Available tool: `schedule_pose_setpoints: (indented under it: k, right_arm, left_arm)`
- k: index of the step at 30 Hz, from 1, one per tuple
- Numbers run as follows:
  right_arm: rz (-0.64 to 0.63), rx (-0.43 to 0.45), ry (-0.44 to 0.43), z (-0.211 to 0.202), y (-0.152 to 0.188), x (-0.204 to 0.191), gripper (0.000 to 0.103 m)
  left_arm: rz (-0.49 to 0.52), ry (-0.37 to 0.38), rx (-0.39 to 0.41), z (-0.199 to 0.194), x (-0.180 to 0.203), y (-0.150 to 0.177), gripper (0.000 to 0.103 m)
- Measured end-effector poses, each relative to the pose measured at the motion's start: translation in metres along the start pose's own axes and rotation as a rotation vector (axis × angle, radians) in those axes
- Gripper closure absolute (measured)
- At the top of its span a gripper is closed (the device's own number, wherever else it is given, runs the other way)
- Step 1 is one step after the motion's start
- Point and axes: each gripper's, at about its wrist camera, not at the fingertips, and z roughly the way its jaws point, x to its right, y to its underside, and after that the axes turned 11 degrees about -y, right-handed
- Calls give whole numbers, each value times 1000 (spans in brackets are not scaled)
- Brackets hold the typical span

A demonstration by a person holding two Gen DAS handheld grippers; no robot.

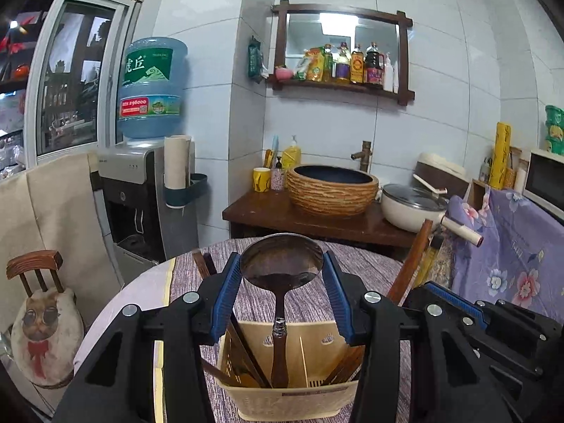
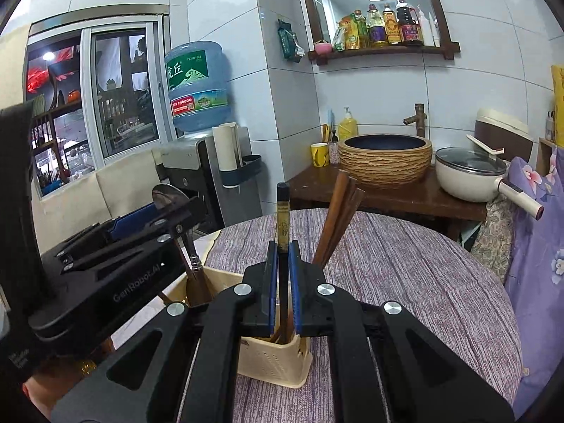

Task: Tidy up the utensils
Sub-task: 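Lower the spoon and chopstick into the holder and open both tools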

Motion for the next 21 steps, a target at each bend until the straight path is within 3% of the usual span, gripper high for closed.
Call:
schedule_pose_setpoints:
  k: [19, 20, 21]
  right_arm:
    - [27, -7, -13, -21, 38, 13, 97]
    - [29, -7, -10, -23, 41, 14, 92]
    - [31, -7, -7, -25, 43, 14, 79]
  left_arm:
    - [27, 20, -128, 16, 1, 51, 56]
    - [22, 20, -131, 16, 0, 52, 56]
    - [15, 23, -136, 16, -1, 53, 56]
